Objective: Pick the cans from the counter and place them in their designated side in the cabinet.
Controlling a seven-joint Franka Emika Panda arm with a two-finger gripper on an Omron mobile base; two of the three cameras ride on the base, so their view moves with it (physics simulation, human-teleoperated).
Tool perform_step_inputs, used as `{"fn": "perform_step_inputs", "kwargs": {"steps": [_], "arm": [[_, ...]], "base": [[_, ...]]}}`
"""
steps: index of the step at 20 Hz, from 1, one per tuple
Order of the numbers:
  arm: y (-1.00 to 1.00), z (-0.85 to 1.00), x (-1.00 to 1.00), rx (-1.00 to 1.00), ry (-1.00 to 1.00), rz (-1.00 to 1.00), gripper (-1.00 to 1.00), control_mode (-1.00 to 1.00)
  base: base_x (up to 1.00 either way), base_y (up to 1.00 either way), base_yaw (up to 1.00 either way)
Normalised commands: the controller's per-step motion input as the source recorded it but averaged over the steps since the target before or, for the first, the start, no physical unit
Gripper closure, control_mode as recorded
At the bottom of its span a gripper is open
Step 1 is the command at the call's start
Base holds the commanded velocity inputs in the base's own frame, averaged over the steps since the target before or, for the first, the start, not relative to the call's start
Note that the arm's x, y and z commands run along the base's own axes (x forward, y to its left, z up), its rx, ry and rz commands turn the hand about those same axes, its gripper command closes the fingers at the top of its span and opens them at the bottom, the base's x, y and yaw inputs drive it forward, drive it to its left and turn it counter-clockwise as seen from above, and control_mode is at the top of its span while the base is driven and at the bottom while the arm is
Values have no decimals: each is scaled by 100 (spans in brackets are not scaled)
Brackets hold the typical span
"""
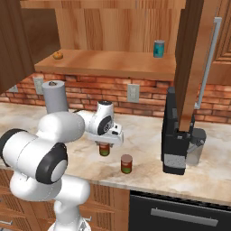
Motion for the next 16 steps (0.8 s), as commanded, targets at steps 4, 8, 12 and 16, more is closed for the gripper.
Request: {"fn": "perform_step_inputs", "kwargs": {"steps": [4,8,12,16], "arm": [[-11,34,-4,0,-5,0,100,-100],[-11,29,-3,0,-3,0,100,-100],[-10,21,-2,0,0,0,100,-100],[-8,19,-1,0,-1,0,100,-100]], "base": [[0,0,0],[0,0,0],[0,0,0],[0,0,0]]}}
